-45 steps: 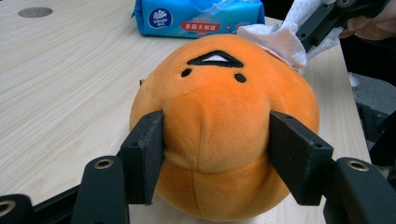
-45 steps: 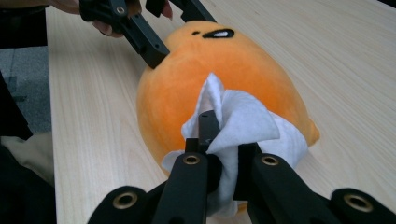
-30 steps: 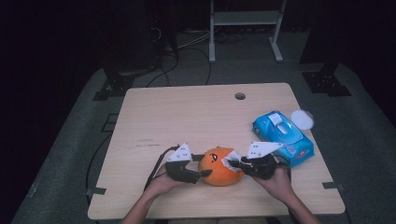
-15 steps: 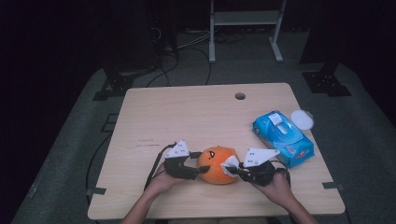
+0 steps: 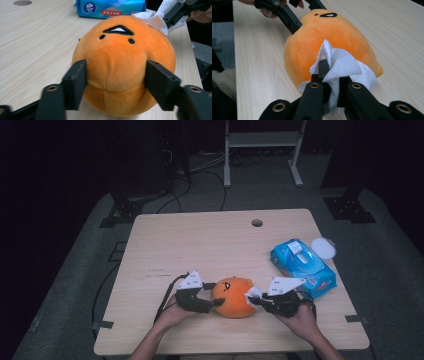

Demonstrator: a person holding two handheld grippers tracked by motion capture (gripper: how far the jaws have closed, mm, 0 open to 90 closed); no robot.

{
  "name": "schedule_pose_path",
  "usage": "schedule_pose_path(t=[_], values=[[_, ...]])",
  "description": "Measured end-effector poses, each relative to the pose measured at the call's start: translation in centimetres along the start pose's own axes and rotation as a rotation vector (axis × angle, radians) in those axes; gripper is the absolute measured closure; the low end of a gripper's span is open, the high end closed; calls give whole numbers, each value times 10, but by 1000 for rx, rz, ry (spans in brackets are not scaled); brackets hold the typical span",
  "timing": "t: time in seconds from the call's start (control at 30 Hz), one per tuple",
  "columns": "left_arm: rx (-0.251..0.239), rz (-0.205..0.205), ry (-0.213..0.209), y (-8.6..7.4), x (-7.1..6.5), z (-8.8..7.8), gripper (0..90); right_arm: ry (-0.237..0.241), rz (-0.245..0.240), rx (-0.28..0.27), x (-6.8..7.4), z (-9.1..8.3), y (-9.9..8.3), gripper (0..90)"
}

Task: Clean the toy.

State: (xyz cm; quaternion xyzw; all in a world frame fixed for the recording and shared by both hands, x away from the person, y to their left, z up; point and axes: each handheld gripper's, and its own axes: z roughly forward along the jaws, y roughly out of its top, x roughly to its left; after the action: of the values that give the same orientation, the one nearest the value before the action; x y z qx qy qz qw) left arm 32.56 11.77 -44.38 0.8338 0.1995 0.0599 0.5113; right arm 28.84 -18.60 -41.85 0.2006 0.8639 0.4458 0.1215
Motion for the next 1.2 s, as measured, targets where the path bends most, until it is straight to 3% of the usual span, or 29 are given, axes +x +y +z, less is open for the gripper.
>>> schedule_pose_path(t=[0.07, 0.13, 0.2, 0.33, 0.5, 0.6, 0.7, 0.77, 0.9, 0.97, 1.07, 1.13, 1.2], values=[[-3, -25, 9, 1, 2, -3, 208, 8, 13, -5, -2, 0, -1, 865], [-19, -46, -9, 0, 2, -5, 171, 14, 39, -11, -6, -3, -4, 865], [2, -42, -30, 1, 1, 0, 169, 21, 61, -16, -7, -4, -6, 865], [3, 3, -38, 4, -6, 4, 313, 20, 26, -26, 2, -1, 2, 865], [14, 90, -22, 10, -19, 7, 335, 47, -45, -42, 18, 8, 20, 865], [-1, 54, -25, 7, -14, 6, 291, 28, -46, -45, 14, 7, 22, 865], [2, -5, -4, 7, -11, 8, 131, 22, -14, -54, 7, 3, 17, 865], [6, -16, -13, 6, -12, 11, 126, 23, -10, -53, 6, 3, 15, 865], [9, 12, -15, 7, -15, 11, 265, 11, -21, -44, 8, 4, 16, 865], [13, 36, -15, 10, -19, 11, 291, 1, -38, -44, 14, 5, 19, 865], [23, 112, -7, 14, -29, 13, 316, 25, -68, -56, 26, 9, 27, 865], [25, 127, -5, 13, -31, 14, 324, 11, -100, -51, 30, 10, 30, 866], [25, 127, -11, 12, -29, 13, 328, 0, -95, -57, 27, 8, 30, 865]])
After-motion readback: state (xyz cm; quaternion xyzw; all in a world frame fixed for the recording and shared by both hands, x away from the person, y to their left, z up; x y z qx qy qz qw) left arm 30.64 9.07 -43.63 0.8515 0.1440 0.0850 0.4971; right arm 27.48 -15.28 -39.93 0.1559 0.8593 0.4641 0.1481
